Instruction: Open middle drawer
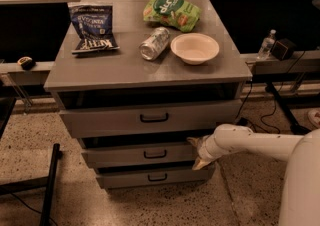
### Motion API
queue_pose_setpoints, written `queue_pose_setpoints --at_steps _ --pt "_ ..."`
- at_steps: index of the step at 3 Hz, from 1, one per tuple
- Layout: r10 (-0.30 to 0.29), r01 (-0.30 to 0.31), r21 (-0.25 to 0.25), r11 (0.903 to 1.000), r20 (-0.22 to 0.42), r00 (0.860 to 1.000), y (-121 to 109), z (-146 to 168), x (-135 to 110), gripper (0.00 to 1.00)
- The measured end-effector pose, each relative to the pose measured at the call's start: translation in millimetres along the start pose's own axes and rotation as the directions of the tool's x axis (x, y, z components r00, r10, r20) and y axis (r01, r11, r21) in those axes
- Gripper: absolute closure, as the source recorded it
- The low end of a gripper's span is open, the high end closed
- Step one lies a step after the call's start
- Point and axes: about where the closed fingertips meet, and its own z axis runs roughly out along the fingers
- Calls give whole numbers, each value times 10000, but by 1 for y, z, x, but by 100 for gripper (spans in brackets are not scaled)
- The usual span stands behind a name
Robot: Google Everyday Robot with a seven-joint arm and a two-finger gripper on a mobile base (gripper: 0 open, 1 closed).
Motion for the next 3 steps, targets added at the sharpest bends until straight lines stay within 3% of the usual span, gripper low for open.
queue_pose_setpoints --at_steps 1,2,3 --pt "-5 5 -264 9997 27 10000 11 -2 0 47" --pt "-4 5 -264 9997 26 10000 8 -9 -2 49" --pt "-5 6 -264 9997 26 10000 6 -15 -4 30"
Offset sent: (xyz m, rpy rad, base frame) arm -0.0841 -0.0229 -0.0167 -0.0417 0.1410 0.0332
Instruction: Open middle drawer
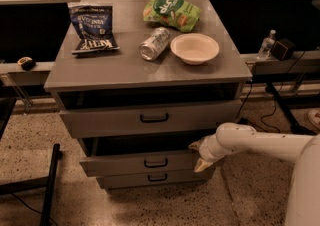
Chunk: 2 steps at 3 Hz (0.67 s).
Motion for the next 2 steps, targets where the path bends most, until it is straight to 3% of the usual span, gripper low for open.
queue_pose_setpoints --at_steps 1,2 --pt "0 0 0 10000 0 10000 0 0 0 7" --pt "3 -3 -2 10000 2 10000 0 0 0 0"
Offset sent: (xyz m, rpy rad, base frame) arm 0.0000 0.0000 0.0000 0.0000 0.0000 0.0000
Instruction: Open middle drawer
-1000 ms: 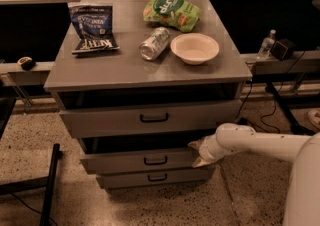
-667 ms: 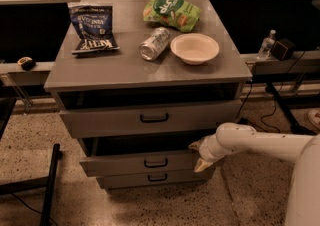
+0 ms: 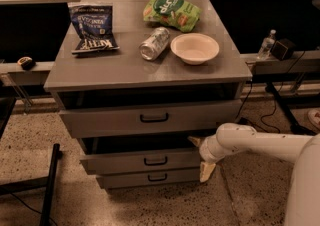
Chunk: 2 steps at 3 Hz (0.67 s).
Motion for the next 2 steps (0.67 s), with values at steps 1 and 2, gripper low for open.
queue_pose_setpoints --at_steps 1,2 --pt "20 -20 -11 10000 15 10000 0 0 0 0" --pt "74 -89 -534 9985 -275 9996 14 -4 -5 17"
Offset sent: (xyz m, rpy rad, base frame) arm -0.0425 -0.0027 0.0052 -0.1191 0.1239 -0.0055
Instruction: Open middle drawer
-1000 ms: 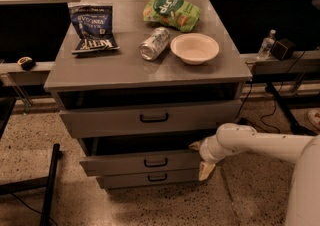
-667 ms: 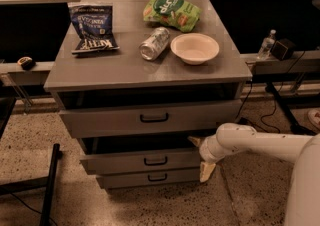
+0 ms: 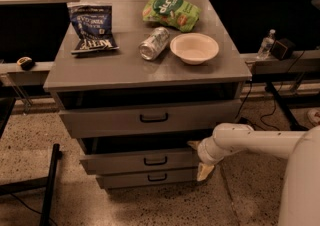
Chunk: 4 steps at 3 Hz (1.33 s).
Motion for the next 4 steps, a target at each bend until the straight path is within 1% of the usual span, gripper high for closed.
queue_pose_setpoints --at_steps 1,2,3,4 --pt "-9 -6 -623 9981 -238 9997 26 -7 -12 27" --pt "214 -238 -1230 9921 -207 9996 59 -9 -18 27" --pt "572 -596 -1182 9912 -233 9981 88 -29 -18 25" --pt "885 -928 -647 9936 -661 9939 101 -60 -14 24"
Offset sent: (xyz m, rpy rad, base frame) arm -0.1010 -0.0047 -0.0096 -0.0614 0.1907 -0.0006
